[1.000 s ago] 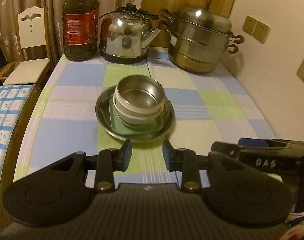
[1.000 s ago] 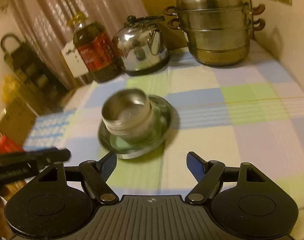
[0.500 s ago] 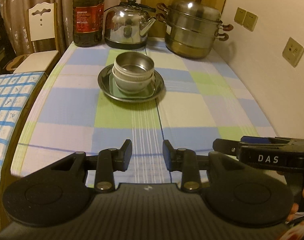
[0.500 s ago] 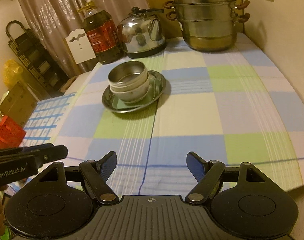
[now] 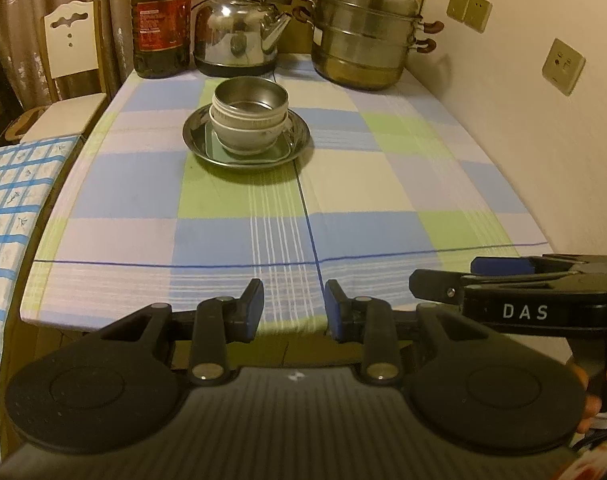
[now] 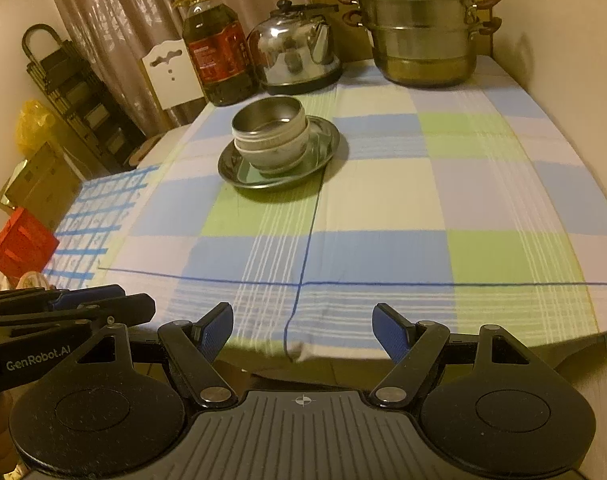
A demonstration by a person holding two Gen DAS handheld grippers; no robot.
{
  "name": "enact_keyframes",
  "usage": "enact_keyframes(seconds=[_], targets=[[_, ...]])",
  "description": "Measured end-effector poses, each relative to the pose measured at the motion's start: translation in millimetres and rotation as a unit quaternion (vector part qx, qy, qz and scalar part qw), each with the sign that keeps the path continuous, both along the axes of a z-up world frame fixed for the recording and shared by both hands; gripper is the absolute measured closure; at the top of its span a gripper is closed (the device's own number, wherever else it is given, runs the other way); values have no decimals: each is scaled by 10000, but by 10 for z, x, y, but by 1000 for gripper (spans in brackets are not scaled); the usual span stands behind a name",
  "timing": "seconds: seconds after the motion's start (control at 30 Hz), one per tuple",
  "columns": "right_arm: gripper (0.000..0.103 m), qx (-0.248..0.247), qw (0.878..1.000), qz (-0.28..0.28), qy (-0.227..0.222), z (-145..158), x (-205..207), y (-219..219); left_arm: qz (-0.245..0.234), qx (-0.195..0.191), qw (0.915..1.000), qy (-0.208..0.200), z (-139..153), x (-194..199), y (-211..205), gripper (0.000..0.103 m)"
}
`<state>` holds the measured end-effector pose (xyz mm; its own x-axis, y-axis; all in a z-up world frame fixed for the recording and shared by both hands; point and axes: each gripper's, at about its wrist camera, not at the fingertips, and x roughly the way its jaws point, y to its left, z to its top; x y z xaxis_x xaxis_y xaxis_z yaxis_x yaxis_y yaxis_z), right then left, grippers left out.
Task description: Organize plates and bowls
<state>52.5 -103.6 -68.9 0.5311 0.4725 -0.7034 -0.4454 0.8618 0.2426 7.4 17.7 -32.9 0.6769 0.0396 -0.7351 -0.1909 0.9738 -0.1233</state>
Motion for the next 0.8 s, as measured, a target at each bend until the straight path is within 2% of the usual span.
enact_keyframes(seconds=[0.8], targets=[[26,-81,9998,-150,111,-58,-127,95,-169,12,9999,15,-9,-81,63,74]])
